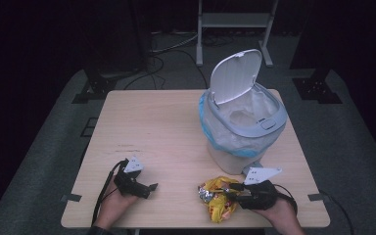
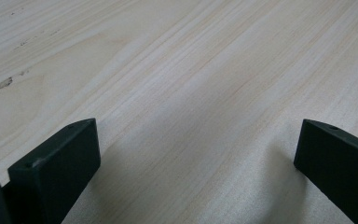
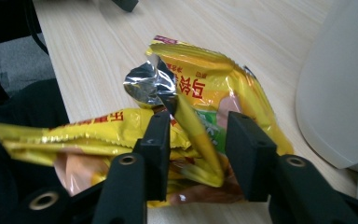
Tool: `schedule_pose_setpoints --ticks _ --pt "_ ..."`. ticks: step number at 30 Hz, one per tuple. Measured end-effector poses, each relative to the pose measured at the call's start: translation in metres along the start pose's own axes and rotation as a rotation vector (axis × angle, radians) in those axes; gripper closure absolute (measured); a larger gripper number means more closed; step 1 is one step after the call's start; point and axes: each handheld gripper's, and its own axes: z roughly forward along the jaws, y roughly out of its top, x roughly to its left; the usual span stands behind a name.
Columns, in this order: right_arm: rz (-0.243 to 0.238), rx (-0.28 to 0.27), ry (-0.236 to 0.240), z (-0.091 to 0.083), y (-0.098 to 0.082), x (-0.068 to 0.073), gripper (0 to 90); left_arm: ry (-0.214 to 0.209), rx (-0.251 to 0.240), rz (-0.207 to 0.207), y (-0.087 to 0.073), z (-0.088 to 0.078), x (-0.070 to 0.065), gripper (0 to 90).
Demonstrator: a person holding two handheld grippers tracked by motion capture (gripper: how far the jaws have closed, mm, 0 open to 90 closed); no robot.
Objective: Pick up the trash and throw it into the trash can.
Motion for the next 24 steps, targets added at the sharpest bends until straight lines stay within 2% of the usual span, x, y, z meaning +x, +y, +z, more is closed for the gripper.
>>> schedule_pose_setpoints --ticks 8,16,24 --pt "-0.016 0.013 -0.010 0.0019 -0.0005 0.0005 74.2 0.000 0.002 0.000 0.0000 -0.0001 0.0000 0.0" --pt "0.002 0.005 0.010 -0.0013 -0.0013 -0.0031 85.6 0.000 0.001 0.000 0.0000 -0.0001 0.0000 0.0" --pt "0.001 0.001 0.013 -0.0032 -0.0008 -0.0035 87.6 0.000 0.001 0.001 0.0000 -0.0001 0.0000 0.0"
